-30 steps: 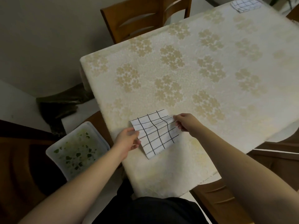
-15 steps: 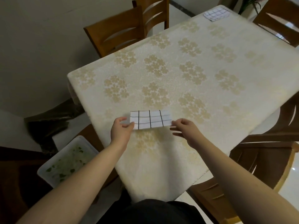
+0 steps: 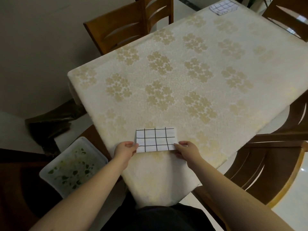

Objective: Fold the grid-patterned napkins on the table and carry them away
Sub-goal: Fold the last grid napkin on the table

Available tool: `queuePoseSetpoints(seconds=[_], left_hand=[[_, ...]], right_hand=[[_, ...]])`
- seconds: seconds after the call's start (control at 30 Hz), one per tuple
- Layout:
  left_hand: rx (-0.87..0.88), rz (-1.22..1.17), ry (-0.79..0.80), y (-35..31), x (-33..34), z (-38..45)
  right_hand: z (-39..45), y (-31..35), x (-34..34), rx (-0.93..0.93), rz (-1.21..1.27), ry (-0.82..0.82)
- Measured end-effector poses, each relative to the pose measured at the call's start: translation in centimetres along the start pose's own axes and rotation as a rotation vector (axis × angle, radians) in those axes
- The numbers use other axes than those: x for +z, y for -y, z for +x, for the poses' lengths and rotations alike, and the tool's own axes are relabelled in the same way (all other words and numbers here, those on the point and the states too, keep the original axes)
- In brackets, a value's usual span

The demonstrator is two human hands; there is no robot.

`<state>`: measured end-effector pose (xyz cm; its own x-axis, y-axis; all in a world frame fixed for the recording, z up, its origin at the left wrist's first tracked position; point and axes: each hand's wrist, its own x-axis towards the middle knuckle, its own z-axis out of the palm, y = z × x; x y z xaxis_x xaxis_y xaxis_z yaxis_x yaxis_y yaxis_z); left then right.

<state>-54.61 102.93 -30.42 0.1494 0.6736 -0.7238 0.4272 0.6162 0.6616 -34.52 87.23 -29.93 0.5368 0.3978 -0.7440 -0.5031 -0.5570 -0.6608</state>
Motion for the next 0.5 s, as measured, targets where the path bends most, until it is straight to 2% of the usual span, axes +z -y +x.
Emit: queuePoseSetpoints(seconds=[0.17,0.33,0.5], left_hand=[[-0.005,0.14,0.064,0.0,0.2,-0.8],[0.033,0.089,0.1,-0.3,0.0,-2.0],[0.237,0.093,0.149,-2.4,-1.0,-4.3]], right_hand=[[0.4,-0.3,0.3,-0.009,-0.078,-0.014],[-0.8,0.7,-1.0,-0.041,-0.073,0.106],[-3.3,3.1,-3.1,-0.198,-0.115,0.268]])
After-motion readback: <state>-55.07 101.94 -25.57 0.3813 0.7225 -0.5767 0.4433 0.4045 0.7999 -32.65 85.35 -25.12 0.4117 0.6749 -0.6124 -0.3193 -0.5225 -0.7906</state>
